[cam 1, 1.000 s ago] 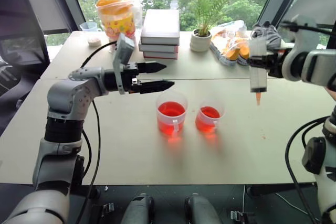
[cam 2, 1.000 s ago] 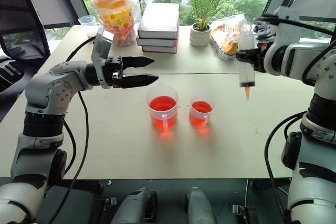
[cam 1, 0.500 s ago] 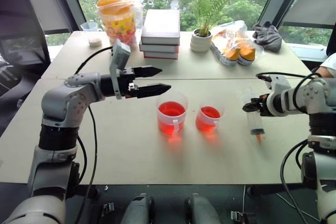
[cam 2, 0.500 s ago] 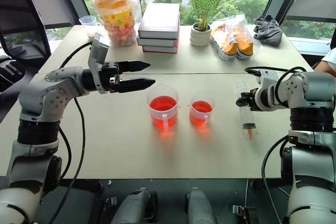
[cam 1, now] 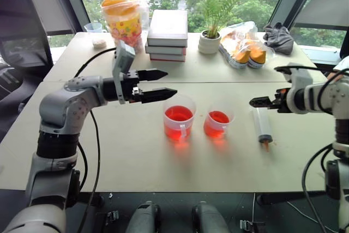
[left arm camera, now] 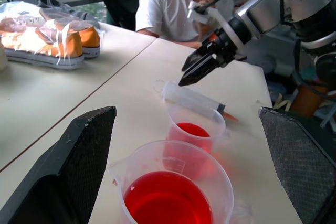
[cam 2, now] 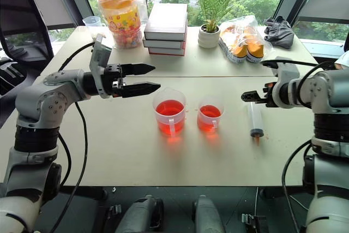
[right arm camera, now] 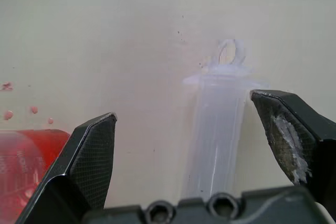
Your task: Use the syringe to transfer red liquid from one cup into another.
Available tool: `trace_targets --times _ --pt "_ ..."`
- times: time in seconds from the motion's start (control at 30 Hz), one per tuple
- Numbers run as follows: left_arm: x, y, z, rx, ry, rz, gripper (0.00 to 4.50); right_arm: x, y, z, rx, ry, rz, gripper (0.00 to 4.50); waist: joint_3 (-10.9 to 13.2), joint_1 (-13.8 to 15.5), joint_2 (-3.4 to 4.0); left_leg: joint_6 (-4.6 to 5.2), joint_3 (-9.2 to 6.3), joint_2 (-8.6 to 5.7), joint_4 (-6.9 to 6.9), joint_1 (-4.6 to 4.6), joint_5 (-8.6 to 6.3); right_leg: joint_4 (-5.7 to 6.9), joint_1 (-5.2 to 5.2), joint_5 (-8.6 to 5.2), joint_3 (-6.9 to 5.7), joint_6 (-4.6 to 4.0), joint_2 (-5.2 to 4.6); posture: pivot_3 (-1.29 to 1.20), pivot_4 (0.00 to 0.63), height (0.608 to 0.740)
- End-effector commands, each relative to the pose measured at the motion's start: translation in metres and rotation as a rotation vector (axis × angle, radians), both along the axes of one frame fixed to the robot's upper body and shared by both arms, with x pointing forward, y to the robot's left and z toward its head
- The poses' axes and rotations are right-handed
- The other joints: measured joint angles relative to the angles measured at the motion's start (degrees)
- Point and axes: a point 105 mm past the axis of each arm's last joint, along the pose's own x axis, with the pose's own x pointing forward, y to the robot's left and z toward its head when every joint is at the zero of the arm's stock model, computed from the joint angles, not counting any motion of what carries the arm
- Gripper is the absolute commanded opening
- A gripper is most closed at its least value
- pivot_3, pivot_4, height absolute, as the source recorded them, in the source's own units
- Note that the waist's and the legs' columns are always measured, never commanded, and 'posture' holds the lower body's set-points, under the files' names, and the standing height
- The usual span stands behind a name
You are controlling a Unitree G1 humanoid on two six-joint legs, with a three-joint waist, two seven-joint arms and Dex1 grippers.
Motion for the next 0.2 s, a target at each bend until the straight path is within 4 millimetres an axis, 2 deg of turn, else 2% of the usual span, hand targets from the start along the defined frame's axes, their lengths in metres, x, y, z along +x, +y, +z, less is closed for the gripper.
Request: trace_targets --times 0.03,0.13,0.2 --pt "-0.005 0.003 0.006 0.01 -0.032 -0.013 4.5 -0.021 0.023 0.043 -0.011 -0.208 0.211 4.47 0.0 -0.06 0.0 0.0 0.0 0.0 0.0 0.0 0.0 -0.01 0.01 0.0 0.0 0.0 0.0 0.0 0.15 0.74" --pt "-0.006 0.006 0.005 0.021 -0.028 -0.01 4.5 -0.046 0.034 0.059 -0.073 -0.317 0.374 4.47 0.0 -0.06 0.0 0.0 -0.01 0.01 0.0 0.01 0.0 0.0 0.02 0.0 0.0 0.0 0.0 0.0 0.15 0.74" --pt "-0.006 0.007 0.004 0.02 -0.021 -0.008 4.5 -0.06 0.037 0.061 -0.093 -0.341 0.432 4.47 0.0 -0.03 0.0 0.0 -0.01 0.01 0.01 0.02 0.0 0.0 0.04 0.0 0.0 0.0 0.0 0.0 0.15 0.74"
